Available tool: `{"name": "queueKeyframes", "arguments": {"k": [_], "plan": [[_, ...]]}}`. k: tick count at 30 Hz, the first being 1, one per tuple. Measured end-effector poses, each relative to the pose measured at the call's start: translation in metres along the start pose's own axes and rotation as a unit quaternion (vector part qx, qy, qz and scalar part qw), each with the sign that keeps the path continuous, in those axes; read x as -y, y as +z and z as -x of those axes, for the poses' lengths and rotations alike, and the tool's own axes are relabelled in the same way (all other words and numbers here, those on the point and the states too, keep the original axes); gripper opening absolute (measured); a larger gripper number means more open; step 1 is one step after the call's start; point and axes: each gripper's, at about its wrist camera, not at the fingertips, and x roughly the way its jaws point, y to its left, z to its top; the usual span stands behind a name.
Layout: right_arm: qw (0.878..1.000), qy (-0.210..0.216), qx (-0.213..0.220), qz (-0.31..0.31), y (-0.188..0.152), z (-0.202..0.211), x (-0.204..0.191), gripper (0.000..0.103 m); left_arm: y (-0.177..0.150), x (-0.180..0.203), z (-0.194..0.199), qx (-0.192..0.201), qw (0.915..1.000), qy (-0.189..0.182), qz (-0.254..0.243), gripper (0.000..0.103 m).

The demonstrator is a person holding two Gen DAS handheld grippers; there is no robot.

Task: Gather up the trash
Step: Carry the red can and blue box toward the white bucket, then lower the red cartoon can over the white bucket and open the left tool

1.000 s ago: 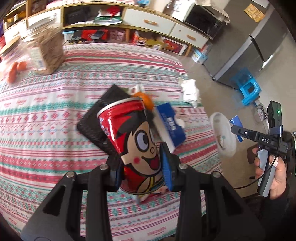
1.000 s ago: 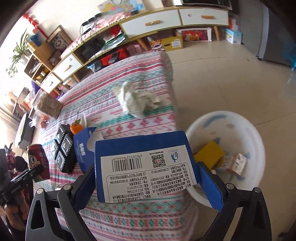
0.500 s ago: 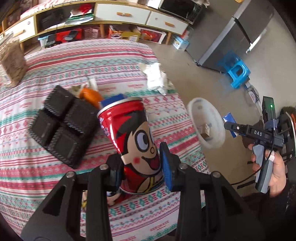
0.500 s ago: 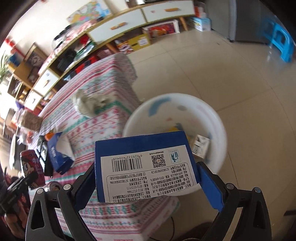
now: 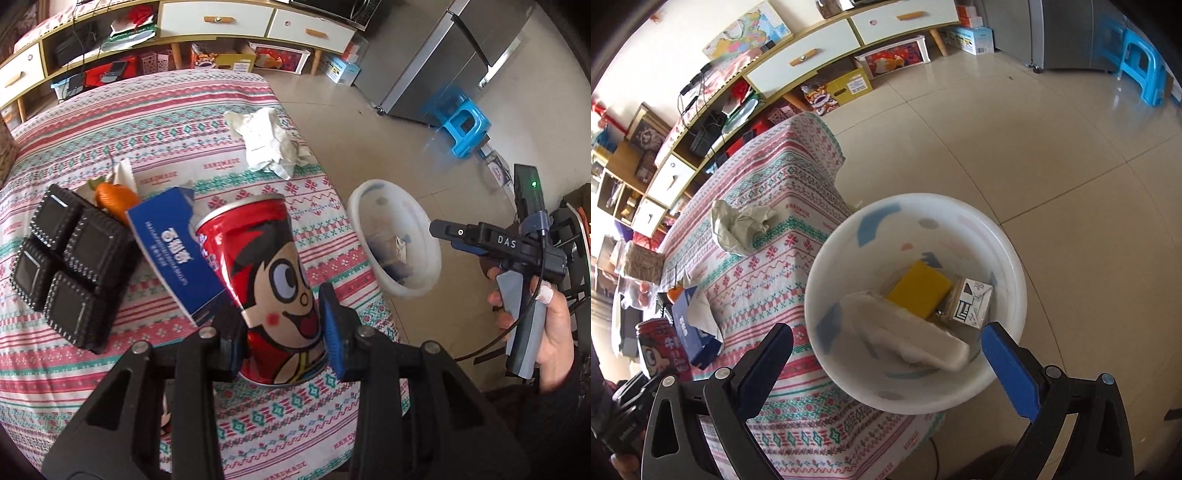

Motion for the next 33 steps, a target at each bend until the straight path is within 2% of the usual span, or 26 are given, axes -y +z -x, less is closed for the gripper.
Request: {"name": "queueKeyframes", "arguments": {"k": [7,11,22,30,31,32,33], "plan": [[1.0,-0.013,0.001,0.006,-0.004,0.011,0.006,0.103,0.007,0.022,-0.013,-0.01,0.9998,-0.008,-0.018,0.038],[0.999,-0.04,-0.001,0.019,-0.013,0.018,0.015,0.103,0.016,0.042,-0.025,-0.013,0.9992,-0.019,-0.032,0.038],[0.996,-0.088,0.008,0.012,-0.031,0.04,0.062,0.103,0.041,0.108,-0.085,-0.034,0.9955,-0.052,-0.072,0.038],[0.996,-0.093,0.011,0.005,-0.035,0.049,0.08,0.103,0.048,0.127,-0.107,-0.041,0.9924,-0.068,-0.094,0.039],[0.996,-0.093,0.012,0.005,-0.035,0.048,0.079,0.103,0.048,0.127,-0.108,-0.043,0.9925,-0.063,-0.096,0.047],[0.995,-0.094,0.013,0.007,-0.035,0.049,0.078,0.103,0.048,0.127,-0.106,-0.04,0.9932,-0.056,-0.093,0.065],[0.995,-0.094,0.014,0.009,-0.035,0.05,0.077,0.103,0.048,0.125,-0.101,-0.031,0.9945,-0.048,-0.089,0.074]]}}
